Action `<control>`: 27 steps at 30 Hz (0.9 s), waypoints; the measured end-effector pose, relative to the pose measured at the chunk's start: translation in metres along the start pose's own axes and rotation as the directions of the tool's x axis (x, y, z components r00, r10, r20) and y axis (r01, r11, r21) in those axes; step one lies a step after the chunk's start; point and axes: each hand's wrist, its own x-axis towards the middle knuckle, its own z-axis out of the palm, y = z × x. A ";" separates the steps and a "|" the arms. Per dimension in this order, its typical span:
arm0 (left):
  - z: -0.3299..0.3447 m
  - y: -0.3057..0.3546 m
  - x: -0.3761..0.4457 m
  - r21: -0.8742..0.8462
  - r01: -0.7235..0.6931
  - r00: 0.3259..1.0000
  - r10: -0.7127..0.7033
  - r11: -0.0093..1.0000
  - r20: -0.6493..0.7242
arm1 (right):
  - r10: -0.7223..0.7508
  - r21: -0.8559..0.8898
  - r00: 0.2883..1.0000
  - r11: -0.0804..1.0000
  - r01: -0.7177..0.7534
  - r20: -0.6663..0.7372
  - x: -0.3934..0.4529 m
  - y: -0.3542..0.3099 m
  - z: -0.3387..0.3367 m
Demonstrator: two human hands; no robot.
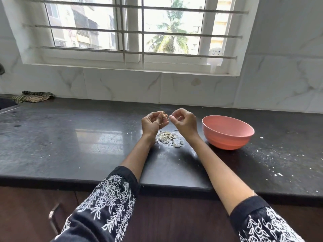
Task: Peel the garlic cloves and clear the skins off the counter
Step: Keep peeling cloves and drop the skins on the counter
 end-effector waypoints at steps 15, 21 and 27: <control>-0.002 -0.004 -0.004 0.180 -0.094 0.993 0.079 0.979 0.090 | 0.059 0.196 0.997 0.978 -0.068 0.052 -0.001 -0.001 0.002; -0.004 -0.006 0.000 0.328 -0.197 0.980 0.184 0.924 0.068 | 0.072 0.260 0.991 0.961 -0.099 0.110 -0.003 -0.004 0.000; -0.004 -0.008 0.000 0.457 -0.295 0.955 0.279 0.839 0.104 | 0.103 0.278 0.990 0.952 -0.126 0.096 -0.003 -0.004 0.001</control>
